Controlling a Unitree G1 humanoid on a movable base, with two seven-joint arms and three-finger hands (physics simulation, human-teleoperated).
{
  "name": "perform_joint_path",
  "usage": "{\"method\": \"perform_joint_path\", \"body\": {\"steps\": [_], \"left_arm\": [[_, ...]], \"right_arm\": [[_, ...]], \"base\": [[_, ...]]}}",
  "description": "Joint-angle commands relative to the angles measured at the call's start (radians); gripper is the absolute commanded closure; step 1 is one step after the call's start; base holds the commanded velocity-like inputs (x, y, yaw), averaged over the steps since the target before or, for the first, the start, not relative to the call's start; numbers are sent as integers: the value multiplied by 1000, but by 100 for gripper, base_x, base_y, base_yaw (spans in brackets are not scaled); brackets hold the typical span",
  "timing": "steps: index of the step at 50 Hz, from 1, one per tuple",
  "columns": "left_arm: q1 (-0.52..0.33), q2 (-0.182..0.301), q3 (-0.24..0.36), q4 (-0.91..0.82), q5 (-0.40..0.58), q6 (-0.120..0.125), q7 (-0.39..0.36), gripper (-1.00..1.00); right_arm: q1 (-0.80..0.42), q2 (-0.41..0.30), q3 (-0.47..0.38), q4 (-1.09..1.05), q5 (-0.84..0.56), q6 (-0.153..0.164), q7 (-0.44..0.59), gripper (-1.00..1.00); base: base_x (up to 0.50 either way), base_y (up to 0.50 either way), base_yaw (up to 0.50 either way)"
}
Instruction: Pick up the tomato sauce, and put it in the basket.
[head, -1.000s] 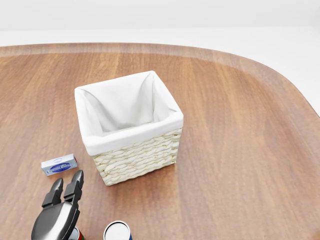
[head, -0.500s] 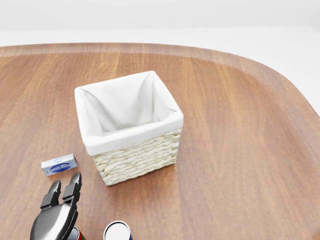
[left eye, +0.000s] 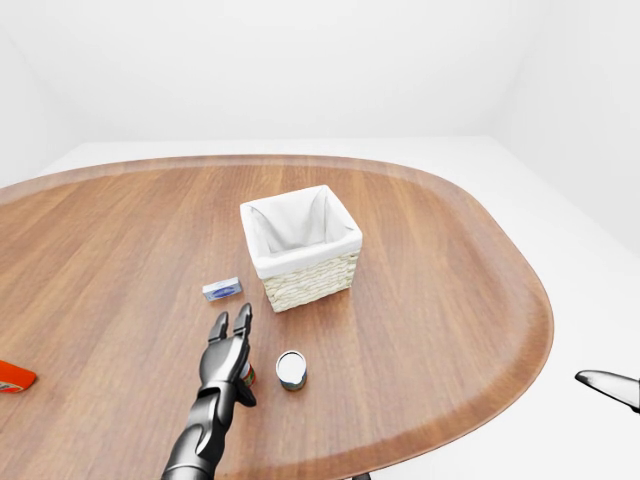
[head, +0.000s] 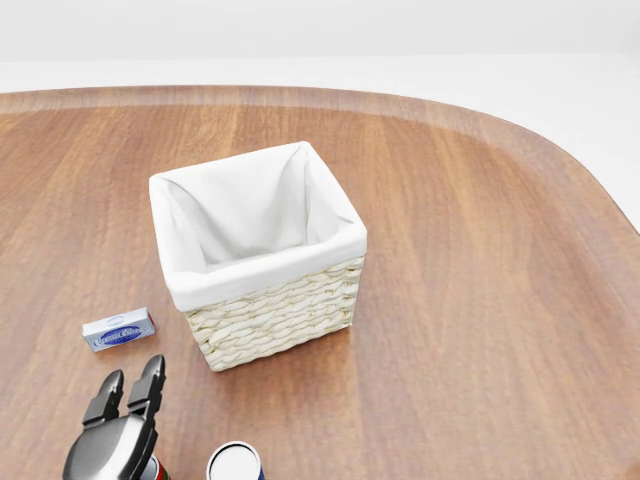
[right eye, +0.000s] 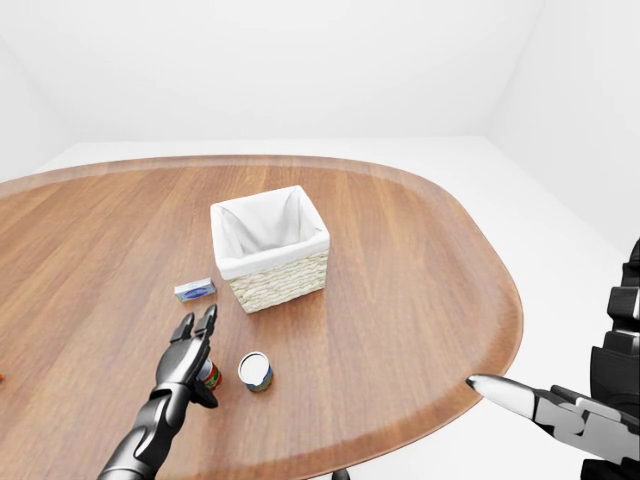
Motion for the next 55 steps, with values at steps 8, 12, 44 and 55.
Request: {"method": "perform_joint_path", "body": {"steps": [8, 12, 44, 55], "left_arm": [[-59, 18, -1, 122, -9, 0, 50, -100], [-64, 20, -4, 141, -5, 0, 61, -100], [-99, 25, -35, 266, 2, 0, 75, 96], [-101, 22, -37, 277, 1, 0, 79, 100]], "right_arm": [[0, 17, -2, 0, -4, 2, 15, -100], [-1, 15, -8, 0, 1, 4, 14, -100], [4, -9, -2, 0, 6, -5, -10, -100], [2, -1, -3, 0, 3, -2, -3, -100]], "base": [[0, 0, 0], [0, 0, 0], [0, 0, 0], [0, 0, 0]]}}
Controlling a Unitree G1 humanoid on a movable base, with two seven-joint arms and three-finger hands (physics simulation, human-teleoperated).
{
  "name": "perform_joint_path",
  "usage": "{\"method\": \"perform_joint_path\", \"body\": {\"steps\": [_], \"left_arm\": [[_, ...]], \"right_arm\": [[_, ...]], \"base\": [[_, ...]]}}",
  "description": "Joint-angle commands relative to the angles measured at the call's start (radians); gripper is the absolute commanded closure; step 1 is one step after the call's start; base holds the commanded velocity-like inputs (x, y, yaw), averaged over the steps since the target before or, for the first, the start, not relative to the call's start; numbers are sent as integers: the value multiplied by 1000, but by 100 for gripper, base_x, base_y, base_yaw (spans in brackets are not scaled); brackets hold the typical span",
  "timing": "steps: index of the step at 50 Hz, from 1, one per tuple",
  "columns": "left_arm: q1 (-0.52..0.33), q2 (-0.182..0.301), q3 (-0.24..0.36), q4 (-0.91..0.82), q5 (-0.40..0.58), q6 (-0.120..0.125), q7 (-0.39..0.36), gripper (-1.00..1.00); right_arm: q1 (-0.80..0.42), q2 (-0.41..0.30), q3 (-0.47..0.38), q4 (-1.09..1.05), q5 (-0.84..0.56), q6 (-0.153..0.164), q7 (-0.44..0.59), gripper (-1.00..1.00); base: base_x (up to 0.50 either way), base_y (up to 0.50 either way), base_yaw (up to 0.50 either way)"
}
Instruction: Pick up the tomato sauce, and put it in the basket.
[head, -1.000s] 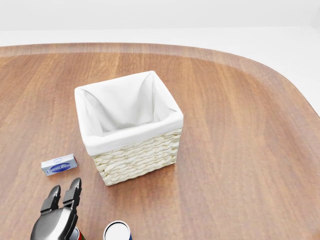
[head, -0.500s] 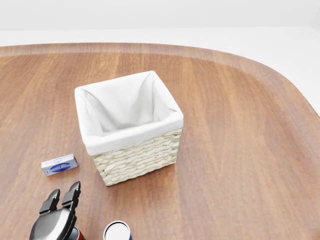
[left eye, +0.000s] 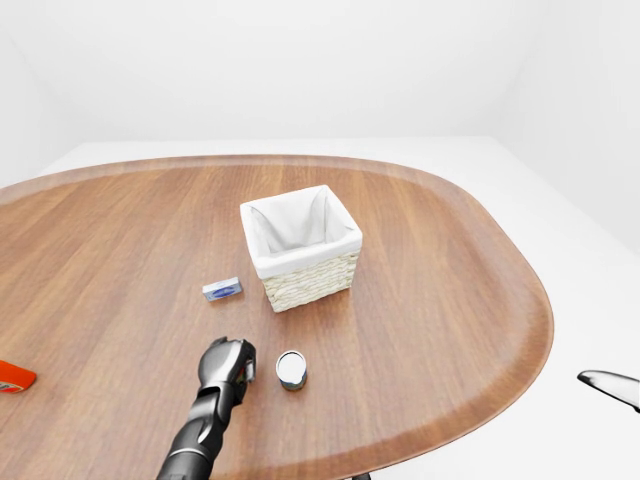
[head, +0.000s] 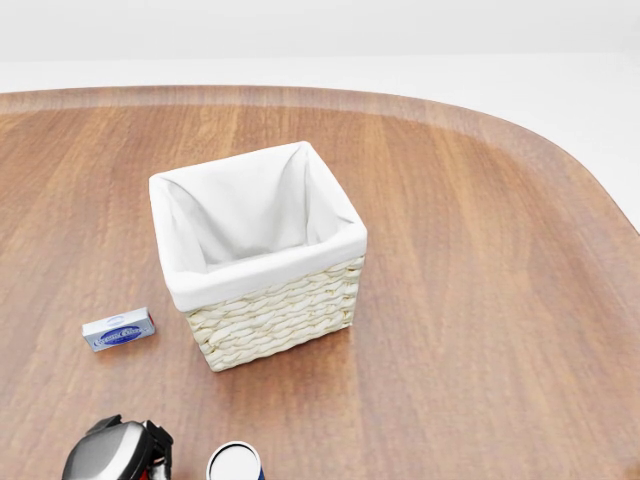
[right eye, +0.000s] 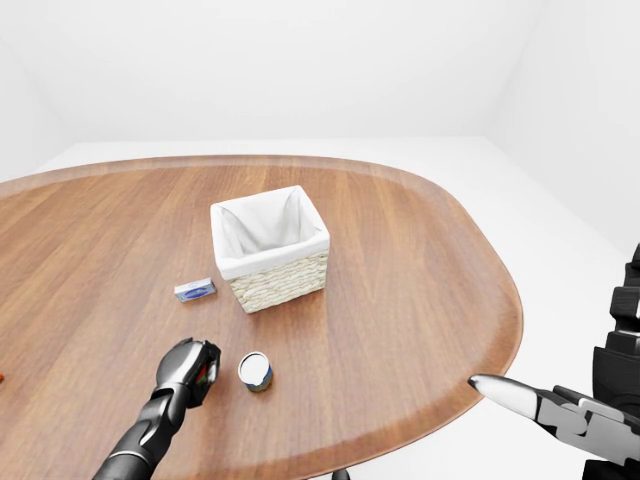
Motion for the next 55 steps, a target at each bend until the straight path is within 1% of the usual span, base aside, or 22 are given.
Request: {"method": "perform_joint_path", "body": {"steps": [1, 9, 10, 14, 16, 18, 20, 24, 26, 30, 34, 35, 36, 37, 39, 41, 42, 43, 49, 52, 53, 55], "left_arm": [[0, -7, -11, 42, -8, 0, 17, 100], [14, -7, 3, -19, -24, 0, 14, 100], [29, -10, 14, -79, -36, 0, -7, 100], [49, -15, 41, -184, -64, 0, -28, 100], [50, -22, 68, -254, -94, 10, -23, 100], [39, -29, 101, -318, -137, 31, -13, 100], [37, -29, 112, -363, -153, 42, -7, 100], [33, -32, 133, -429, -199, 47, 0, 100], [36, -26, 133, -459, -188, 46, 19, 100], [53, -33, 160, -569, -218, 67, -7, 100], [73, -46, 178, -670, -247, 72, -36, 100], [83, -48, 184, -722, -251, 91, -64, 100], [84, -50, 195, -750, -263, 96, -73, 100], [82, -52, 200, -762, -275, 91, -77, 100], [91, -61, 199, -816, -297, 101, -125, 100], [91, -76, 192, -888, -305, 126, -168, 100], [83, -77, 184, -905, -292, 132, -177, 100], [66, -88, 182, -965, -302, 174, -226, 100], [-2, -86, 157, -1107, -259, 175, -368, 100], [-94, -97, 144, -1151, -253, 175, -426, 100], [-111, -96, 129, -1163, -236, 175, -447, 100], [-147, -110, 120, -1198, -251, 175, -481, 100]], "right_arm": [[-2, 8, 1, 0, -4, 3, 6, -100], [-4, 21, 2, 0, -11, 6, 17, -100], [-1, 16, -1, 0, -4, 4, 13, -100], [-3, 22, -1, 0, -7, 7, 18, -100], [-3, 21, -1, 0, -7, 7, 17, -100], [-2, 21, -4, 0, -5, 7, 18, -100], [-5, 23, -2, 0, -8, 9, 19, -100], [-8, 27, -4, 0, -8, 12, 23, -100], [-8, 29, -7, 0, -7, 13, 26, -100], [-15, 29, -3, 0, -13, 19, 24, -100], [-8, 11, -3, 0, -3, 11, 9, -100], [-8, 11, -2, 0, -5, 10, 10, -100], [-10, 14, 0, 0, -7, 12, 11, -100], [-11, 10, 0, 0, -6, 14, 7, -100], [-11, 0, 3, 0, -5, 13, -1, -100], [-19, 3, 10, 0, -14, 20, 0, -100], [-18, 3, 11, 0, -15, 18, 0, -100], [-17, 4, 8, 0, -12, 18, 2, -100], [-19, 11, 11, 0, -18, 19, 8, -100], [-16, 16, 11, 0, -19, 16, 12, -100], [-18, 20, 14, 0, -23, 17, 14, -100], [-19, 19, 17, 0, -26, 18, 12, -100]], "base": [[0, 0, 0], [0, 0, 0], [0, 0, 0], [0, 0, 0], [0, 0, 0], [0, 0, 0], [0, 0, 0], [0, 0, 0], [0, 0, 0], [0, 0, 0], [0, 0, 0], [0, 0, 0], [0, 0, 0], [0, 0, 0], [0, 0, 0], [0, 0, 0], [0, 0, 0], [0, 0, 0], [0, 0, 0], [0, 0, 0], [0, 0, 0], [0, 0, 0]]}}
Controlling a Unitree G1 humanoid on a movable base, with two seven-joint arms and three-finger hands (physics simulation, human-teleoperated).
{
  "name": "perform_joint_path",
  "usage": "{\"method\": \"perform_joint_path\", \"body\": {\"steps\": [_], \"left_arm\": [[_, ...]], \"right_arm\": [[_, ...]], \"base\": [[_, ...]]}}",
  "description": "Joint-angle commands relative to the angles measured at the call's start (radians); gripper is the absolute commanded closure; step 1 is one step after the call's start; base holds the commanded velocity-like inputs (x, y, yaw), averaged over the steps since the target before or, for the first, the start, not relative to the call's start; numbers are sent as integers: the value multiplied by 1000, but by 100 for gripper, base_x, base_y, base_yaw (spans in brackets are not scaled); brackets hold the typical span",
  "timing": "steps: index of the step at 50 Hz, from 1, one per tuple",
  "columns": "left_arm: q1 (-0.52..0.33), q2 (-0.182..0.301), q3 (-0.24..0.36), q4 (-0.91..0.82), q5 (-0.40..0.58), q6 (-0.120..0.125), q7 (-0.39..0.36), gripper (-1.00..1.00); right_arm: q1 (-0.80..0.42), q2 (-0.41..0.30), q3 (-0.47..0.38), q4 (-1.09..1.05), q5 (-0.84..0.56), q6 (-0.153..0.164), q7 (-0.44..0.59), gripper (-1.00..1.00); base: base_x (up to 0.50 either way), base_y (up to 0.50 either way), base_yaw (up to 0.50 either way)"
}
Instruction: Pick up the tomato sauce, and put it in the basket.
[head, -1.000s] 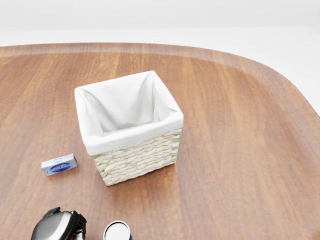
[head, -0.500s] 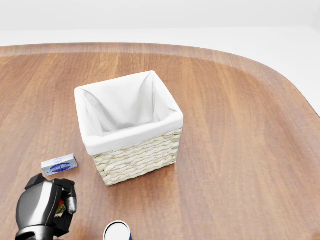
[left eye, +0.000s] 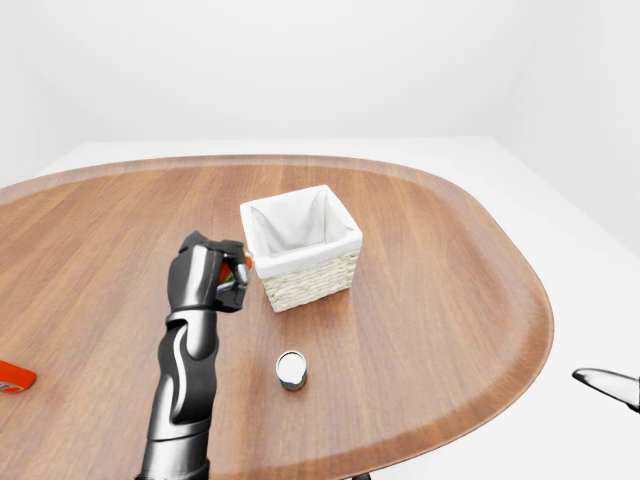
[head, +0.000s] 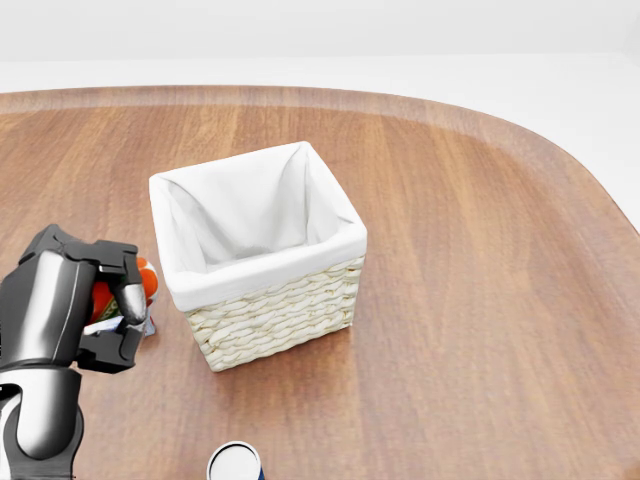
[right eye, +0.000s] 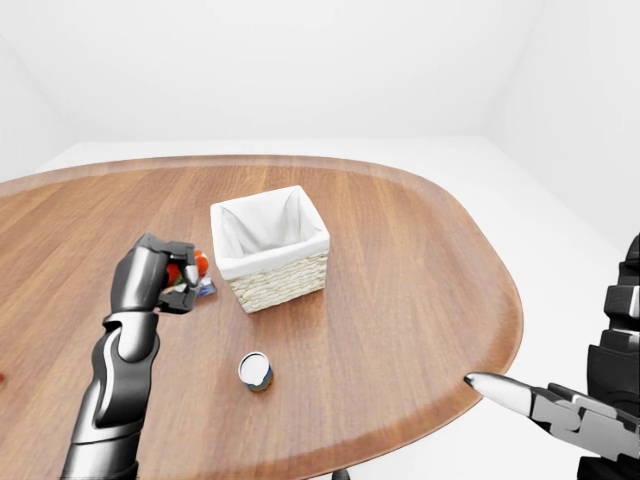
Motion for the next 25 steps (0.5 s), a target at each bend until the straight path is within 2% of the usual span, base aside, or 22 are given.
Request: {"method": "perform_joint_path", "body": {"steps": [1, 3, 4, 5, 6, 9, 10, 14, 19, 21, 23, 24, 25], "left_arm": [[-174, -36, -44, -243, -16, 0, -204, 100], [-249, -25, -48, -219, 6, 0, -208, 100], [-328, -27, -45, -164, -17, 0, -219, 100], [-333, -22, -48, -160, -24, 0, -216, 100], [-404, -18, -45, -108, -34, 0, -189, 100], [-522, 0, -59, -15, -43, 0, -167, 100], [-627, 12, -52, 92, -58, 0, -129, 100], [-792, 36, -50, 296, -109, 0, -52, 100], [-1074, 56, -62, 784, -153, 0, 133, 100], [-1170, 67, -84, 962, -137, 0, 195, 100], [-1255, 71, -79, 1116, -147, 0, 269, 100], [-1297, 73, -79, 1220, -151, 0, 291, 100], [-1317, 65, -57, 1266, -192, 0, 280, 100]], "right_arm": [[-3, 9, 10, 0, -11, 1, 6, -100], [-9, 16, 10, 0, -16, 8, 11, -100], [-6, 16, 10, 0, -13, 5, 13, -100], [-5, 16, 10, 0, -13, 4, 12, -100], [-4, 21, 3, 0, -8, 5, 17, -100], [-14, 27, 1, 0, -13, 16, 20, -100], [-13, 32, 4, 0, -17, 14, 25, -100], [-18, 38, 0, 0, -16, 21, 29, -100], [-24, 51, -3, 0, -18, 28, 42, -100], [-27, 55, -8, 0, -15, 32, 46, -100], [-28, 56, -11, 0, -12, 33, 48, -100], [-32, 59, -9, 0, -15, 36, 49, -100], [-33, 63, -7, 0, -19, 36, 53, -100]], "base": [[0, 0, 0], [0, 0, 0], [0, 0, 0], [0, 0, 0], [0, 0, 0], [0, 0, 0], [0, 0, 0], [0, 0, 0], [0, 0, 0], [0, 0, 0], [0, 0, 0], [0, 0, 0], [0, 0, 0]]}}
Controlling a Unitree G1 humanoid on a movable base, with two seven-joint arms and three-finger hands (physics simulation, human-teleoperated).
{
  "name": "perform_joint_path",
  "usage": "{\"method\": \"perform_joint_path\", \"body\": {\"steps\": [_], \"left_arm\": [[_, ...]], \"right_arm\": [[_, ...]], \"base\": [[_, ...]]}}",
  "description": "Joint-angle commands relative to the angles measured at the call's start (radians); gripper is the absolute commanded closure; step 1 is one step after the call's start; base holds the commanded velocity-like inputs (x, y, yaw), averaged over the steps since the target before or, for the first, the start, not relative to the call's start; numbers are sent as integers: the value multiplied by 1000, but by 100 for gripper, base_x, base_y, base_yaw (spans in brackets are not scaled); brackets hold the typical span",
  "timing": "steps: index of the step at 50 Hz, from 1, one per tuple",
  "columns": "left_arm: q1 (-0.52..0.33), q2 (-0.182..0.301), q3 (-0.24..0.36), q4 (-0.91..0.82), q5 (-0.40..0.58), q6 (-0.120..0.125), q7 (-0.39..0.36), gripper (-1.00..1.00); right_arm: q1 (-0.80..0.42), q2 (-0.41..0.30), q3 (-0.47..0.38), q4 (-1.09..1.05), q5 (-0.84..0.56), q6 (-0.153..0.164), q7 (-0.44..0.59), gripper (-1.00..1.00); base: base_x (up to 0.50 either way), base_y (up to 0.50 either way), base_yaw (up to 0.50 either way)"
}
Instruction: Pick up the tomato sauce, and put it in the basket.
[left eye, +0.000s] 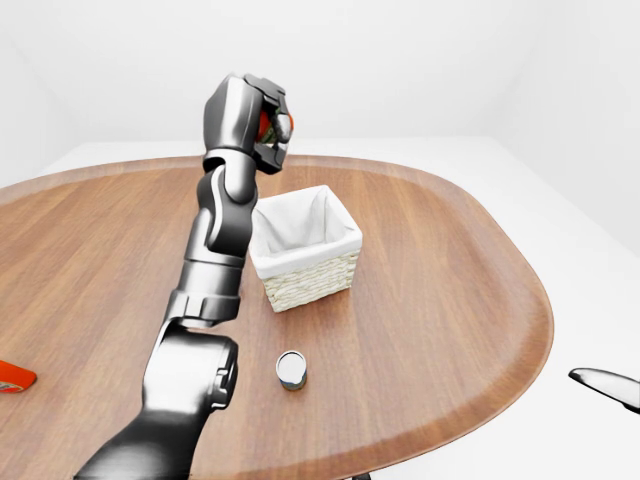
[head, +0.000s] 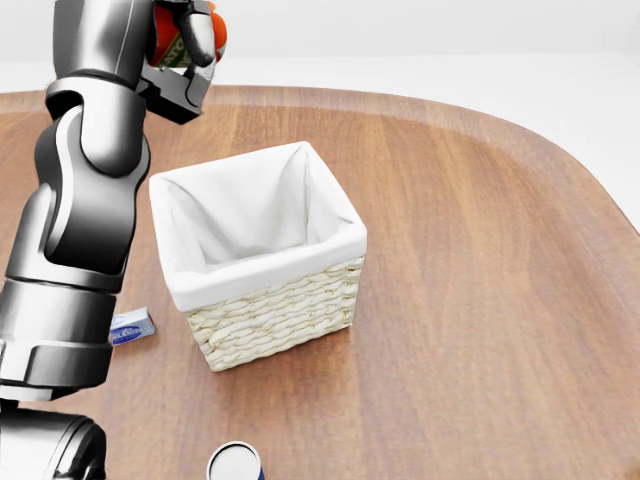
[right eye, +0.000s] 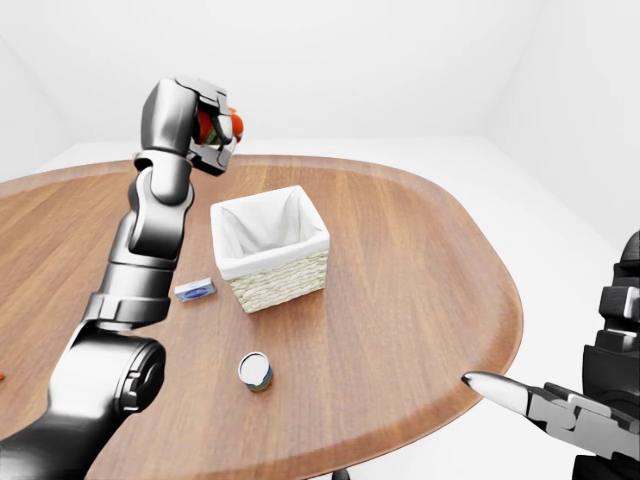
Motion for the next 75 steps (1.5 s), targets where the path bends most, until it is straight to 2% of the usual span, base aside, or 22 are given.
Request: {"method": "perform_joint_path", "body": {"steps": [1, 2, 3, 4, 8, 9, 11, 12, 14, 16, 17, 20, 23, 25, 29, 35, 40, 48, 60, 68, 75], "left_arm": [[-471, 21, 14, 739, -131, 0, 236, 100], [-484, 28, -20, 780, -92, 0, 278, 100], [-493, 22, -3, 804, -119, 0, 263, 100], [-509, 24, -28, 834, -87, 0, 300, 100], [-523, 15, -56, 900, -20, 0, 330, 100], [-509, 9, -108, 918, 58, 0, 351, 100], [-498, 0, -95, 926, 90, 0, 328, 100], [-488, 0, -128, 935, 152, 0, 349, 100], [-452, -13, -147, 948, 229, 0, 319, 100], [-423, -31, -105, 953, 230, 0, 246, 100], [-412, -27, -127, 955, 277, 0, 282, 100], [-403, -34, -116, 956, 325, 0, 275, 100], [-376, -53, -102, 956, 349, 0, 226, 100], [-355, -61, -94, 957, 362, 0, 245, 100], [-299, -65, -110, 964, 419, 0, 235, 100], [-282, -76, -84, 964, 429, 0, 219, 100], [-261, -84, -93, 966, 459, 0, 220, 100], [-224, -93, -88, 968, 470, 0, 225, 100], [-210, -87, -83, 970, 476, 0, 236, 100], [-213, -86, -78, 970, 473, 0, 244, 100], [-219, -83, -79, 970, 478, 0, 266, 95]], "right_arm": [[-12, 24, -2, 0, -6, 11, 22, -100], [-13, 26, -1, 0, -8, 12, 24, -100], [-18, 27, -2, 0, -11, 19, 22, -100], [-25, 30, -6, 0, -8, 26, 25, -100], [-33, 31, -4, 0, -13, 33, 28, -100], [-30, 27, -11, 0, -2, 32, 26, -100], [-34, 22, -11, 0, -1, 35, 21, -100], [-36, 24, -9, 0, -4, 37, 23, -100], [-38, 30, -8, 0, -7, 40, 28, -100], [-39, 35, -16, 0, -1, 41, 35, -100], [-40, 37, -21, 0, 4, 43, 39, -100], [-38, 36, -26, 0, 12, 39, 40, -100], [-37, 30, -23, 0, 12, 38, 33, -100], [-28, 33, -30, 0, 21, 29, 38, -100], [-30, 27, -15, 0, 9, 28, 29, -100], [-29, 25, -8, 0, 4, 26, 25, -100], [-16, 14, -14, 0, 19, 13, 18, -100], [-19, 22, -12, 0, 13, 15, 26, -100], [-21, 27, -8, 0, 6, 18, 29, -100], [-10, 20, -5, 0, 12, 7, 21, -100], [-18, 29, -8, 0, 9, 16, 30, -100]], "base": [[0, 0, 0], [0, 0, 0], [0, 0, 0], [0, 0, 0], [0, 0, 0], [0, 0, 0], [0, 0, 0], [0, 0, 0], [0, 0, 0], [0, 0, 0], [0, 0, 0], [0, 0, 0], [0, 0, 0], [0, 0, 0], [0, 0, 0], [0, 0, 0], [0, 0, 0], [0, 0, 0], [0, 0, 0], [0, 0, 0], [0, 0, 0]]}}
